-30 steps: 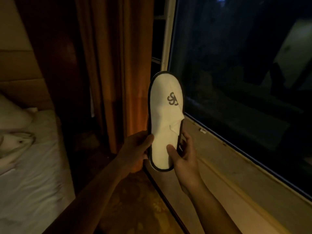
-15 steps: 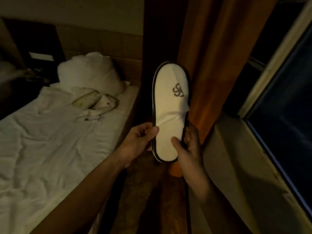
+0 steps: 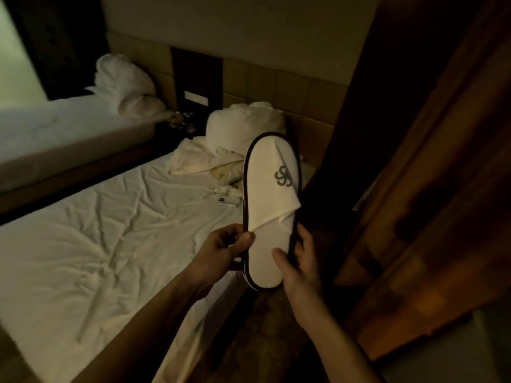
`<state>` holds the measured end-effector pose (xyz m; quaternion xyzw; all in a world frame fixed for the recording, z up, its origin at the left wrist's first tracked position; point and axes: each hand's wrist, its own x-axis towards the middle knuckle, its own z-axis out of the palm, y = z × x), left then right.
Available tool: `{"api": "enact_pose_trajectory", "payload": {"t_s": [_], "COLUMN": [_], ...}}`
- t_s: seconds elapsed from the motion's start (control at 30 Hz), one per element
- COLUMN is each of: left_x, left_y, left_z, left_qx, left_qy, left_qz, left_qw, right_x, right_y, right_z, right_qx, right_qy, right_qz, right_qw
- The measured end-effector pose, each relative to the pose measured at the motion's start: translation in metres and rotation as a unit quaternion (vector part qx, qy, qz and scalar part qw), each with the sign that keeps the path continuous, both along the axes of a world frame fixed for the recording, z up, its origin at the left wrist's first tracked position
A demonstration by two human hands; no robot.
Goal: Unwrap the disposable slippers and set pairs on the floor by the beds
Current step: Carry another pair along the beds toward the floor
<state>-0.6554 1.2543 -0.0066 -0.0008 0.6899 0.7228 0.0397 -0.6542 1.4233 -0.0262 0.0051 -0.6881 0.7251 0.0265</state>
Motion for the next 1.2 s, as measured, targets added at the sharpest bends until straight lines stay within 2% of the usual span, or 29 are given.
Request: {"api": "enact_pose_trajectory", "payload": {"t_s": [0.3,0.6,0.9,1.2], "left_x": [-0.017,-0.008,0.041,0.060], "left_y": [-0.022,0.018,-0.002,-0.010], "left_z": [-0.011,-0.018,-0.024,-0.042], "left_qx": [0.010,0.008,-0.001,0.043], "left_qy": [-0.016,-0.037,-0.047,-0.066], "left_qz": [0.149,0.325,0.404,0.483], "left_qw": [0.989,0.945,0.913,0.872], "right_x": [-0.070,-0.118,-0.090,-0.089], "right_y": [-0.029,-0.017,-0.054,-0.086], "right_z": [-0.010,-0.021,-0.027,-0.043], "right_qx": [0.010,0.048,0.049,0.081], "right_qy": [-0.017,-0.020,-0.023,-0.028], "right_qz": [0.157,0.348,0.422,0.492], "right_qw": [0.987,0.936,0.905,0.866]}}
